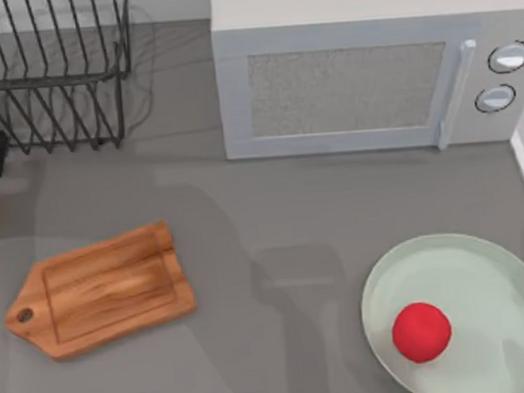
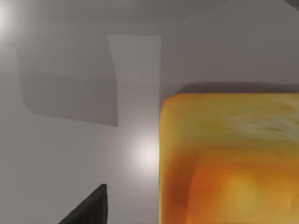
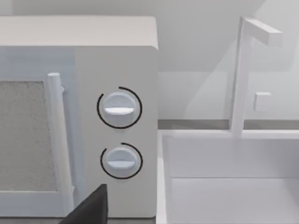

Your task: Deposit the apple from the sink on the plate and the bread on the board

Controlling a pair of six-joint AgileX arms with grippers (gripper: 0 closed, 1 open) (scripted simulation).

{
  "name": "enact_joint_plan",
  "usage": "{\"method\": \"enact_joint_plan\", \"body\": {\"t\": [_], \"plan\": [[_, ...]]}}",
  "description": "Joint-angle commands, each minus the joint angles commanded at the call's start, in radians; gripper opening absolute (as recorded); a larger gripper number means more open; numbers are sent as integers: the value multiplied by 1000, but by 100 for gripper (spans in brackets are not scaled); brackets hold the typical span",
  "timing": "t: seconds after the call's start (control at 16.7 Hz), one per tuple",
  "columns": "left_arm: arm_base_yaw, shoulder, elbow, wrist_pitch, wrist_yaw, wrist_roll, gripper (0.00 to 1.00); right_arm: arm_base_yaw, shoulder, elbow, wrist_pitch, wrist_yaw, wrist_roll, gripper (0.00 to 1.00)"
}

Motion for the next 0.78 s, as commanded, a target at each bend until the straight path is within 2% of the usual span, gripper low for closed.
{"method": "enact_joint_plan", "body": {"t": [0.18, 0.78], "plan": [[0, 0, 0, 0, 0, 0, 100, 0, 0, 0, 0, 0, 0, 100], [0, 0, 0, 0, 0, 0, 25, 0, 0, 0, 0, 0, 0, 100]]}}
